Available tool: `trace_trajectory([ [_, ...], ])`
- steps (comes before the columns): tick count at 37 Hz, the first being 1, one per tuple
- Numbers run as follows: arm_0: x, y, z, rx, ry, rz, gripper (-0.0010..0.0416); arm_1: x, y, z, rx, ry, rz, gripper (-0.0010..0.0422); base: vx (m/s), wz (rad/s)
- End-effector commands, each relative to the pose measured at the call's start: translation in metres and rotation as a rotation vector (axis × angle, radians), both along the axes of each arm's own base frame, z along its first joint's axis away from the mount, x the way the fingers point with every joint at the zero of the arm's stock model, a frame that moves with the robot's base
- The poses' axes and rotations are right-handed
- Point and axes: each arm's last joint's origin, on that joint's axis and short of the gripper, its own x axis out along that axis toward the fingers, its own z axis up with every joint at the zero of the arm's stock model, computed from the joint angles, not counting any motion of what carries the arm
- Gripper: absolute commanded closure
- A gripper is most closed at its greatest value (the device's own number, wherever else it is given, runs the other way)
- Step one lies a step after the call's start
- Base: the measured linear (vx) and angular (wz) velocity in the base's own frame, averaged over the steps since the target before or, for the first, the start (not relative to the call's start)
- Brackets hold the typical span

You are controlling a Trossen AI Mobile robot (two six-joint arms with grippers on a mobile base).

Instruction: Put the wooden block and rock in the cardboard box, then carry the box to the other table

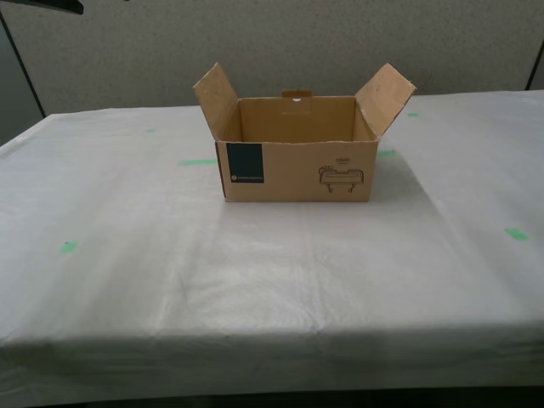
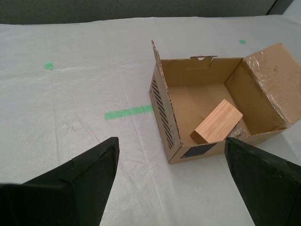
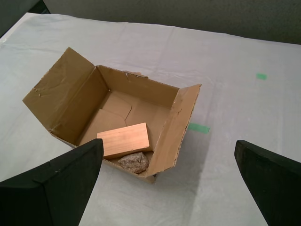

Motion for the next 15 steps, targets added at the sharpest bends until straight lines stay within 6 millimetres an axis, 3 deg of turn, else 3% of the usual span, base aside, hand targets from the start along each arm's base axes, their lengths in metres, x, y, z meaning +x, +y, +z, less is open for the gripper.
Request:
trace_trajectory([
  [1,0.0002,-0.0002,0.0003,-0.003,-0.002,-0.002,0.0016,0.0001,0.0000,0.0003,0.001,-0.004,0.001,0.0108,0.000,0.000],
  [15,0.0002,-0.0002,0.0003,-0.003,-0.002,-0.003,0.0016,0.0001,0.0000,0.0003,0.001,-0.004,0.001,0.0108,0.000,0.000],
])
